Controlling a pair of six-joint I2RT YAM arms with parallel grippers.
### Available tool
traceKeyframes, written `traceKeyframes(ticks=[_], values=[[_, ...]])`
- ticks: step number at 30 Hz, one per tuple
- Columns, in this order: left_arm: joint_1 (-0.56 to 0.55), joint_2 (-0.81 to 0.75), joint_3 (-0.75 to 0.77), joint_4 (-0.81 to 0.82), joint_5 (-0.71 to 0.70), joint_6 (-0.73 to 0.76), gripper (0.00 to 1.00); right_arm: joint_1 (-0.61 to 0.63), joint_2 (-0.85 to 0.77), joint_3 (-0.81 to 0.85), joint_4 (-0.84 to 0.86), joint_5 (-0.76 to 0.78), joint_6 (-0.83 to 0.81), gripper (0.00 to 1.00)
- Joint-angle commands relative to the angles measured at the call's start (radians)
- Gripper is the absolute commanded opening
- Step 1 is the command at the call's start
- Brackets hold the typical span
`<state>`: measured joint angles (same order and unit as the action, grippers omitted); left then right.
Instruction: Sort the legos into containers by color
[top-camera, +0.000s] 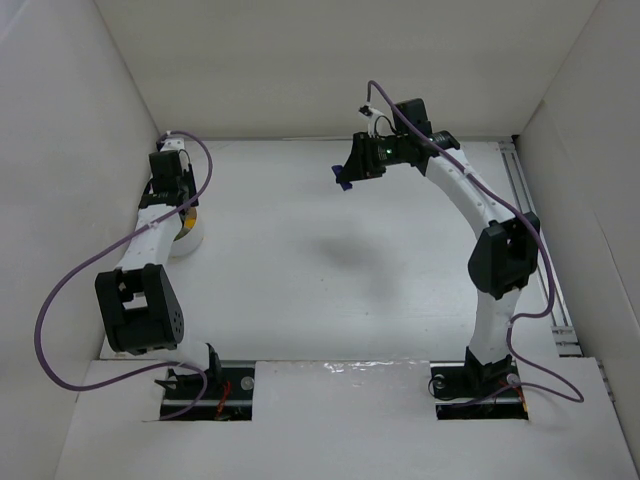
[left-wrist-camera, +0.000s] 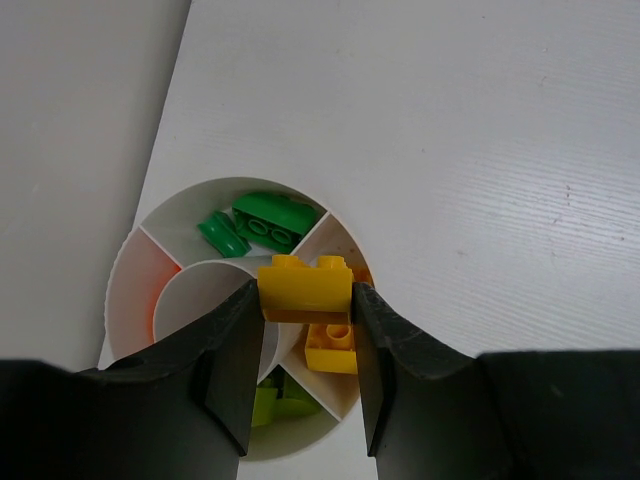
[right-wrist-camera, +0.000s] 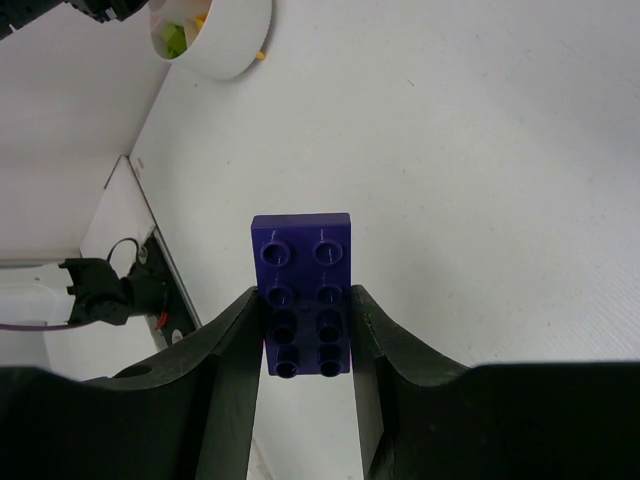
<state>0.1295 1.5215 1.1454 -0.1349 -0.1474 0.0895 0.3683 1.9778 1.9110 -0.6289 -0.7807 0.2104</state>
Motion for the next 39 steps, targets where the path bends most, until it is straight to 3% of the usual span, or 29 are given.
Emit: traceKeyframes(ticks=[1,5,11,22,27,30,35,39], values=[[0.004,-0.006,0.013,0.031,-0.008,0.009,0.09,0.003,0.004,0.029,0.011,-0.003,0.004,0.0],[0.004,-0.006,0.004,0.031,0.002,0.0,0.13,0.003,0.004,0.029,0.011,0.006,0.004,0.0],[0.004,-0.006,-0.006,0.052,0.002,-0.01,0.28,0.003,0.004,0.039,0.011,0.006,0.004,0.0],[0.004,-0.047,-0.049,0.052,0.023,-0.01,0.39,0.003,0.004,0.039,0.001,0.006,0.004,0.0],[0.004,-0.056,-0.067,0.032,0.023,-0.01,0.5,-0.006,0.004,0.039,0.001,0.006,0.004,0.0],[0.004,-0.066,-0.078,0.032,0.023,-0.01,0.5,-0.006,0.004,0.048,0.001,0.006,0.004,0.0],[0.057,-0.263,-0.147,0.113,0.231,-0.033,0.51,-0.006,0.004,0.048,0.001,-0.018,-0.005,0.0],[0.067,-0.406,-0.168,0.134,0.617,0.041,0.54,-0.006,0.015,0.062,-0.034,-0.103,-0.042,0.0]])
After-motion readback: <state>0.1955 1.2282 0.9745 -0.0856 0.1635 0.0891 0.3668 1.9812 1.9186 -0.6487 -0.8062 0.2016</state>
